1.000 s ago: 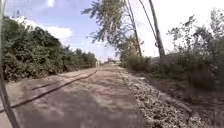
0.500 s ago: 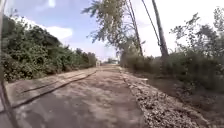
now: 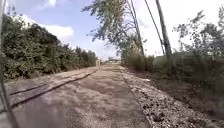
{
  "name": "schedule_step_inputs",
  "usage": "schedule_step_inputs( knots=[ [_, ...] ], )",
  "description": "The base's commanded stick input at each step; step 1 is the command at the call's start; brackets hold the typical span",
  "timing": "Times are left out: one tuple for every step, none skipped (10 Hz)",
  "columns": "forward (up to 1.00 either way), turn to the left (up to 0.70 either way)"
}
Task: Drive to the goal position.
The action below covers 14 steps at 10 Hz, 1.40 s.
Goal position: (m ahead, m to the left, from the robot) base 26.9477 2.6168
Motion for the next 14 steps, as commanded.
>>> schedule_step_inputs(
  knots=[
    [0.7,0.0],
    [0.7,0.0],
    [0.7,0.0],
    [0.7,0.0],
    [0.7,0.0],
    [0.7,0.0],
    [0.7,0.0],
    [0.7,0.0],
    [0.7,0.0],
    [0.7,0.0],
    [0.7,0.0],
    [0.7,0.0],
    [0.7,0.0],
    [0.7,0.0]
  ],
)
